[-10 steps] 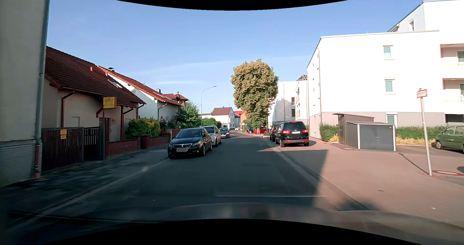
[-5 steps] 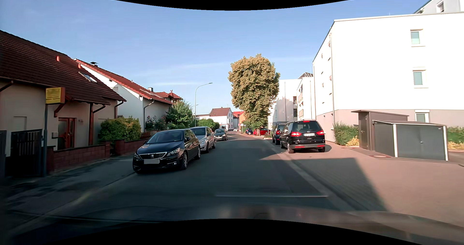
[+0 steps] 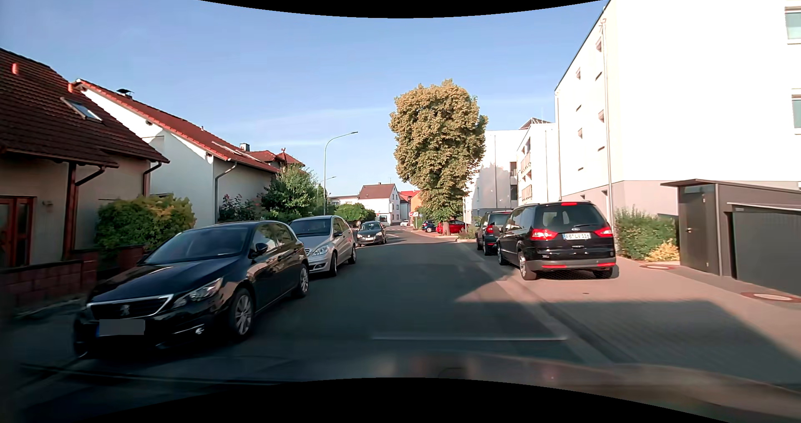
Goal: Follow the waypoints while adhering to traffic rules and regulations
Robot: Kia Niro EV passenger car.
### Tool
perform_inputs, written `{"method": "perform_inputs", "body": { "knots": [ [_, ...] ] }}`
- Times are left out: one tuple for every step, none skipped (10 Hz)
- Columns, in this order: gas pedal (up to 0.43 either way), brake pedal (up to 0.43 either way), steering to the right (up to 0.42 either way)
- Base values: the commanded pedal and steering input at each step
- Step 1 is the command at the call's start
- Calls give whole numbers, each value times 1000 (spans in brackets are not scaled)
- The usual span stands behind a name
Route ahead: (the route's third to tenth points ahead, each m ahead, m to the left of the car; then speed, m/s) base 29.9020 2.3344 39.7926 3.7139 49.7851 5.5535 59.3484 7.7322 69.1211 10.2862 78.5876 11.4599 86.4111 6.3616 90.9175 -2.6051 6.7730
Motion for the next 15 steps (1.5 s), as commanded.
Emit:
{"method": "perform_inputs", "body": {
  "knots": [
    [47,0,1],
    [47,0,3],
    [47,0,5],
    [47,0,0],
    [47,0,-5],
    [47,0,-5],
    [47,0,4],
    [47,0,5],
    [47,0,-4],
    [47,0,-11],
    [47,0,-8],
    [47,0,-4],
    [47,0,-6],
    [47,0,-6],
    [47,0,-6]
  ]
}}
